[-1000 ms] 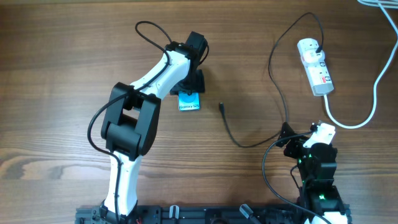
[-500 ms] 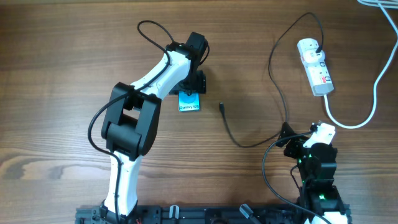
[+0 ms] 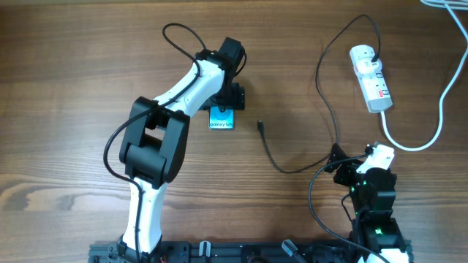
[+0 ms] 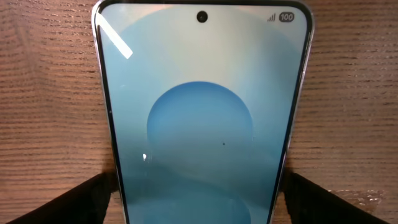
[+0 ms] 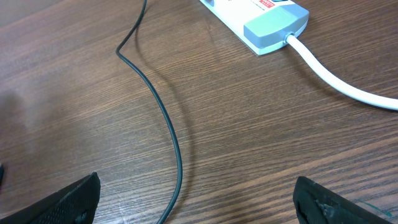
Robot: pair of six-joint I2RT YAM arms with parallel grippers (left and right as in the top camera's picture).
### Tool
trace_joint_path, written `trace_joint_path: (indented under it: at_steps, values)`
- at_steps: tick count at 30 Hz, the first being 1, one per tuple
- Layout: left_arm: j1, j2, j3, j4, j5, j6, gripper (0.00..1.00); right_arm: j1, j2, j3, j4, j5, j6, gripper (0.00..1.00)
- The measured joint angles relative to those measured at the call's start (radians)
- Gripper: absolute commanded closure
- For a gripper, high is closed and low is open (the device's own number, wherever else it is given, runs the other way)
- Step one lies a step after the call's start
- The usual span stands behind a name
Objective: Plug charger to phone and switch on socket
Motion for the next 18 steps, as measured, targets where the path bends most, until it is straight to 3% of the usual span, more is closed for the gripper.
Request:
trace_joint_path:
  at_steps: [8,12,18]
  values:
    - [-0.001,0.0,0.0,-0.012,0.0,-0.051,0.0,0.0,0.0,0.0,0.0,0.0,0.0,0.0]
    - [-0.001,0.0,0.0,-0.013,0.0,-0.055,0.19,0.0,0.0,0.0,0.0,0.0,0.0,0.0]
    - [-0.001,0.0,0.0,-0.011,0.0,-0.067,0.23,0.0,0.0,0.0,0.0,0.0,0.0,0.0]
